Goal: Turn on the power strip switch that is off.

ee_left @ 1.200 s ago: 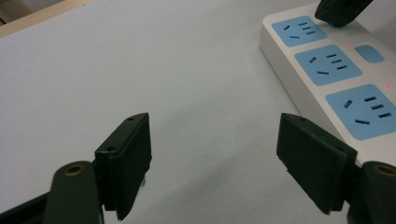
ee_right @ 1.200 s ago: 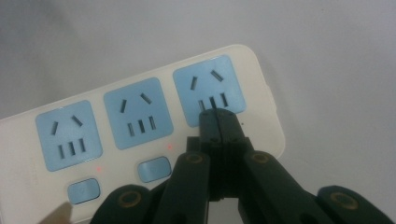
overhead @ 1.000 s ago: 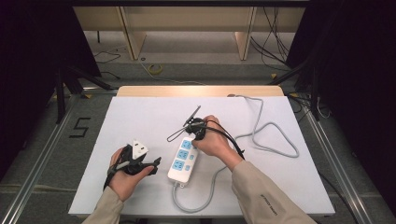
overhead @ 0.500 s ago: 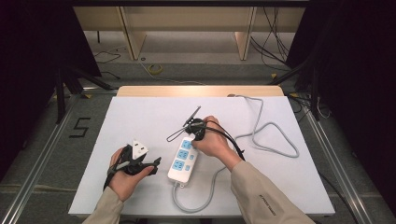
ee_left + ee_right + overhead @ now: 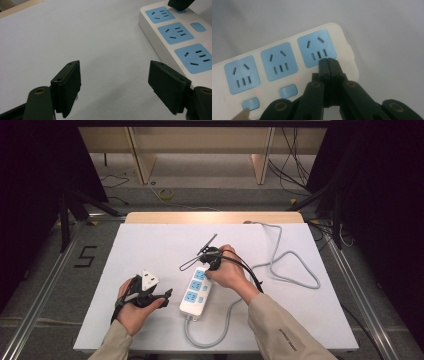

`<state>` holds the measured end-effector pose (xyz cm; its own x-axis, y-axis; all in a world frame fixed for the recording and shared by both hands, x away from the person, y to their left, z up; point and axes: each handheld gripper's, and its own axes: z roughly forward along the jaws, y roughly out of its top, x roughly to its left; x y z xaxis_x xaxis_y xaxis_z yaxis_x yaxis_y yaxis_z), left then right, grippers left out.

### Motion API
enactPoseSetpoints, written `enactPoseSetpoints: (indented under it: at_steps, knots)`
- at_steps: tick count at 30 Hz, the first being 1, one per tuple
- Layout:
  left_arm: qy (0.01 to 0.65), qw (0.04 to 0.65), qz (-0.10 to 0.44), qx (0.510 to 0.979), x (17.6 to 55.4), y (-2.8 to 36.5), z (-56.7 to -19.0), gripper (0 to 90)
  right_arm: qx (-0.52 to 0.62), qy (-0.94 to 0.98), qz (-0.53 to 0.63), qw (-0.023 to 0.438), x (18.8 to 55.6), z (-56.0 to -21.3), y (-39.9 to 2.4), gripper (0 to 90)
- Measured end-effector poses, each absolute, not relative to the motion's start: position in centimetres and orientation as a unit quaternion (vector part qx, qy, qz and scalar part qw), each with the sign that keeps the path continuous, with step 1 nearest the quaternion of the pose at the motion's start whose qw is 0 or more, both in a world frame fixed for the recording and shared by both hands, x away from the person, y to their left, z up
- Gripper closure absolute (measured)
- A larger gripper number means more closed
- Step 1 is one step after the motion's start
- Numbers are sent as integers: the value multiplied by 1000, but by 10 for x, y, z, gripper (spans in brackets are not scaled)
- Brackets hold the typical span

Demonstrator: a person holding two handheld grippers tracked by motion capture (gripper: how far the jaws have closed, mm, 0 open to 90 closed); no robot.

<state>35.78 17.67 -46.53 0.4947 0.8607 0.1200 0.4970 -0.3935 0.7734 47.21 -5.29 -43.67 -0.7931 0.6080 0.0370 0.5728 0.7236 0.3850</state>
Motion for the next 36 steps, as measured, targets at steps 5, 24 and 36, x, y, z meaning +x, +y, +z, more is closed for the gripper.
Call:
enactPoseSetpoints:
  at_steps: [5,24,36]
  knots:
    - [429,345,263,792,358,177,-465,261,326,921,206,49,471,-436,-57,900]
    - [430,346,263,791,358,177,-466,261,330,912,237,50,464,-421,-82,869]
    - [433,346,262,790,358,176,-466,261,345,898,268,52,442,-417,-134,753]
